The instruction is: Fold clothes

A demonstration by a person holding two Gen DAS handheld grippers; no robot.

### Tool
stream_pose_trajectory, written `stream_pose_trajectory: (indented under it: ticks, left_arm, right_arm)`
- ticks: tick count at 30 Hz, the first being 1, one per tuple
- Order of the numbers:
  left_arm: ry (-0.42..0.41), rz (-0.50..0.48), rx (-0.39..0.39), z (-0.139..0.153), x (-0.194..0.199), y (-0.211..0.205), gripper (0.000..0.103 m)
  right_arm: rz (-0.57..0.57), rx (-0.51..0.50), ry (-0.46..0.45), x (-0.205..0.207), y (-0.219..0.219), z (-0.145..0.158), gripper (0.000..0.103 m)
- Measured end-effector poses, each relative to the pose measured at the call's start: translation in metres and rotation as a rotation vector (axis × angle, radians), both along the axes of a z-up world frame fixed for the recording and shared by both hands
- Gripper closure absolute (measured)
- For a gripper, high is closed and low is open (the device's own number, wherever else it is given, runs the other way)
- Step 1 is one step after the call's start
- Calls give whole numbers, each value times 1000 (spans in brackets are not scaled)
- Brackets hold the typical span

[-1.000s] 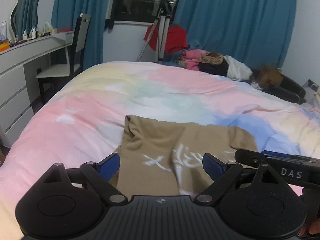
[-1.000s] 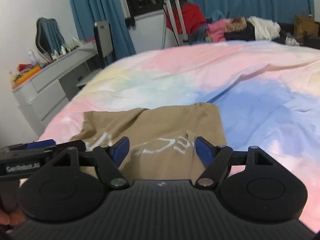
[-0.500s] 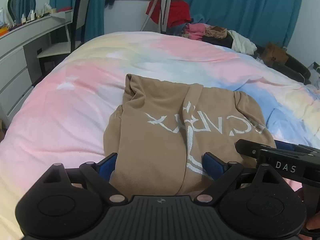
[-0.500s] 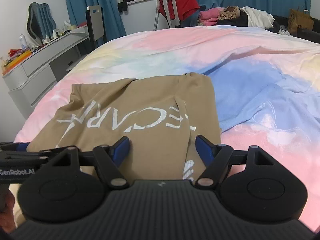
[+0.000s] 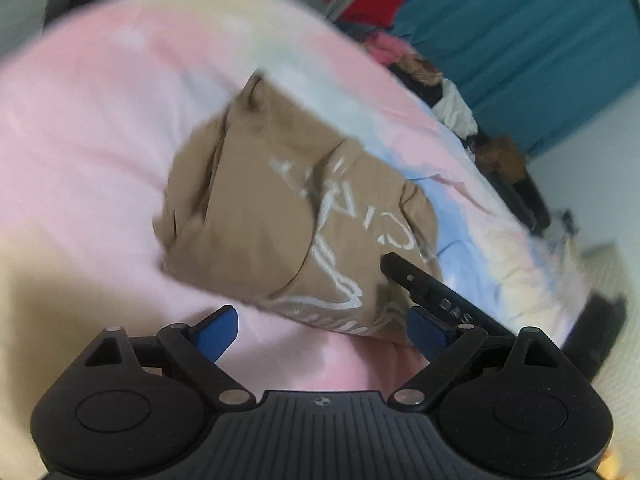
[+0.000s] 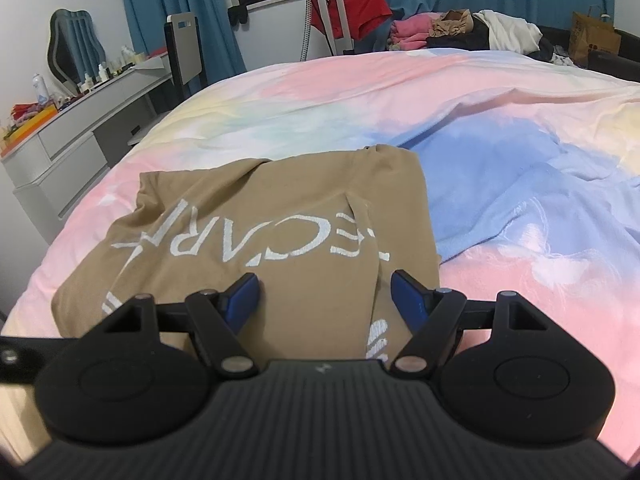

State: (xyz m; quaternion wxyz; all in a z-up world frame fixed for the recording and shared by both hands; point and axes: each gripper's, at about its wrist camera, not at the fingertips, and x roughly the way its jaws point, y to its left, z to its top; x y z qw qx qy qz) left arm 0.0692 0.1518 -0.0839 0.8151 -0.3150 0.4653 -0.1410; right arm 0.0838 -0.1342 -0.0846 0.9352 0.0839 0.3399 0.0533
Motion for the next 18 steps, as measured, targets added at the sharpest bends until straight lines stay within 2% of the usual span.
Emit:
stream_pose_trajectory:
  ticks: [5, 7, 9, 11, 12, 16, 18]
  left_arm:
    - [76, 216, -276, -41, 15, 25, 12]
    - [64, 273, -334, -45, 18, 31, 14]
    - [56, 312, -355, -48, 18, 33, 19]
    - [57, 342, -347, -50, 18, 35, 34]
    - [58, 356, -342, -51, 18, 36, 38]
    - [4, 360, -348, -45, 14, 37, 56]
    - [-25, 360, -351, -41, 12, 37, 64]
  right_arm:
    - [-8, 4, 2, 1, 0, 0, 28]
    - [-9, 4, 2, 1, 0, 0, 28]
    - [-10, 4, 1, 1, 0, 1, 28]
    - [-12, 7, 3, 1, 0, 1, 28]
    - [-14, 9, 3, 0, 0, 1, 28]
    - [-21, 15, 3, 0, -1, 2, 28]
    - [-43, 59, -1, -2, -5, 7, 28]
